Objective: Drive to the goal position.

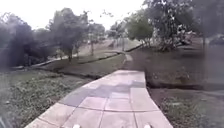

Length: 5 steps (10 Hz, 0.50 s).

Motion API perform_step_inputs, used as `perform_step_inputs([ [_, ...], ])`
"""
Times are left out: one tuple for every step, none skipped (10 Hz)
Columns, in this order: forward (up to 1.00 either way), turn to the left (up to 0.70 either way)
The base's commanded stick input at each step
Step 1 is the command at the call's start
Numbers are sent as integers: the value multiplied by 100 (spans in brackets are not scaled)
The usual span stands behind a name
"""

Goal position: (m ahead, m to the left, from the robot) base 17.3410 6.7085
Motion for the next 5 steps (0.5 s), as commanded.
perform_step_inputs([
  [70, 0],
  [70, 0],
  [70, 0],
  [70, 0],
  [70, 0],
])
